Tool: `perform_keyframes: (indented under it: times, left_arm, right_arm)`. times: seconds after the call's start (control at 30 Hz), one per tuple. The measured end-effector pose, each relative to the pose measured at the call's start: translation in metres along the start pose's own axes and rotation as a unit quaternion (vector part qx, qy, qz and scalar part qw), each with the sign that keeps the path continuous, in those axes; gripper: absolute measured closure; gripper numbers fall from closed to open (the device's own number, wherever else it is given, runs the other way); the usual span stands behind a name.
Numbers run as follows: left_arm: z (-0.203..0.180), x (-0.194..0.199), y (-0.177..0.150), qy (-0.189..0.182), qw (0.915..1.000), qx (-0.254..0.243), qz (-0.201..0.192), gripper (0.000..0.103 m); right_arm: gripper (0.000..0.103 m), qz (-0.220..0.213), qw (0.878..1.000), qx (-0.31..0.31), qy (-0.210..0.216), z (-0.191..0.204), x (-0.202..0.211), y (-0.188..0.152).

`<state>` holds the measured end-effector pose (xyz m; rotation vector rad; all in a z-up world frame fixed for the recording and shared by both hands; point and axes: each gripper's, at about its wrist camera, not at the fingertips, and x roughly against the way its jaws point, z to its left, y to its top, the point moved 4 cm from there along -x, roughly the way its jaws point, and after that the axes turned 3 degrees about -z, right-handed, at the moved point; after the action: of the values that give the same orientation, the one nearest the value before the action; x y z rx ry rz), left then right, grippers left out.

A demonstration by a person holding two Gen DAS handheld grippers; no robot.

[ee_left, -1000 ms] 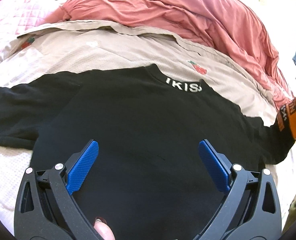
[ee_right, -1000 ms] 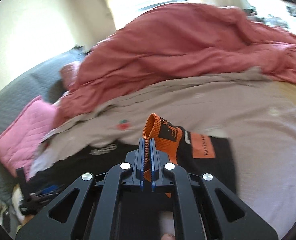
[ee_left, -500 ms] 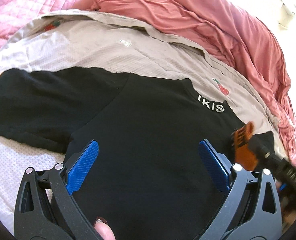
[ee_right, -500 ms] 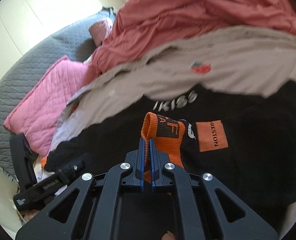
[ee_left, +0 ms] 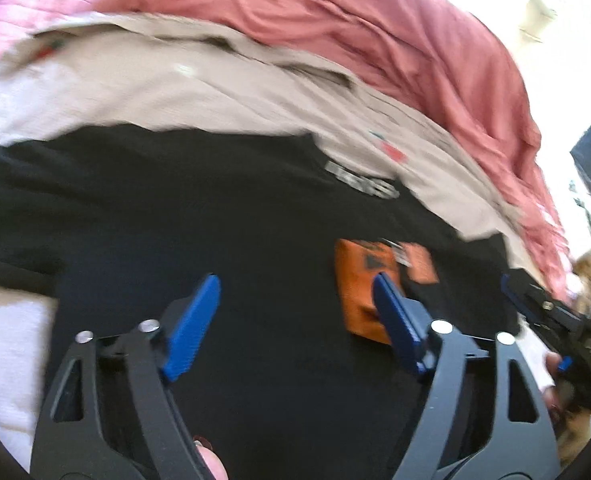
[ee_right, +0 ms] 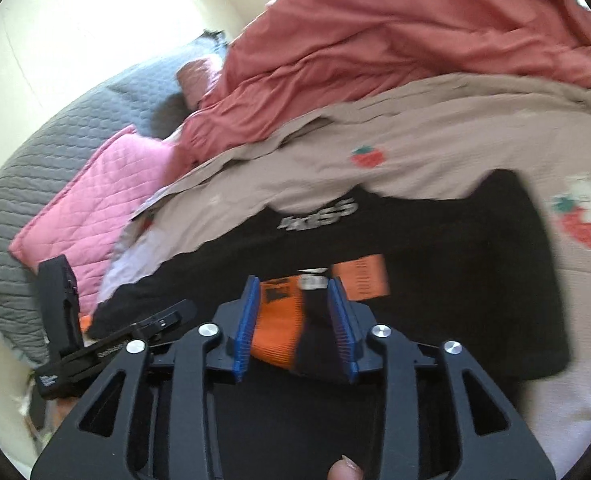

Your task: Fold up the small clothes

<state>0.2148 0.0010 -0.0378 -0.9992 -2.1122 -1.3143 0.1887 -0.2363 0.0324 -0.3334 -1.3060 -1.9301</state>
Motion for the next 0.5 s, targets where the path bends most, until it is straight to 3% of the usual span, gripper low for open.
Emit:
perform_keyframes:
  times: [0.07,0.17,0.3,0.33,0.4,0.43,0.5]
  left_arm:
    - [-0.015,-0.008,-0.007,-0.046,0.9987,0.004,0.022,0.036]
    - [-0.03,-0.022,-0.018,-0.08,0.9953,0.01,0.053,0.036]
    - [-0.043,-0.042,-0.028,-0.054,0.9961,0.003,0.07,0.037]
    - [-0.045,-0.046,-0.029,-0.037,0.9972,-0.002,0.065,0.04]
    - [-0.05,-0.052,-0.03,-0.004,0.9983,-0.025,0.053,0.071]
    - [-0.051,-0.052,-0.03,0.01,0.9982,-0.037,0.047,0.08]
    - [-0.049,-0.052,-0.03,0.009,0.9981,-0.04,0.046,0.087]
  right_arm:
    - [0.067,-0.007,1.0,-0.013,-0.016,-0.017,0.01,-0.003]
    - [0.067,-0.02,0.999,-0.027,-0.033,-0.039,0.029,-0.006]
    - [0.067,-0.047,0.996,-0.04,-0.059,-0.06,0.05,-0.006]
    - [0.067,-0.053,0.995,-0.049,-0.062,-0.065,0.053,-0.005]
    - [0.067,-0.061,0.994,-0.062,-0.069,-0.072,0.057,-0.005]
    - [0.067,-0.063,0.993,-0.067,-0.073,-0.075,0.057,-0.004]
    - [0.067,-0.063,0.992,-0.071,-0.08,-0.078,0.054,-0.004]
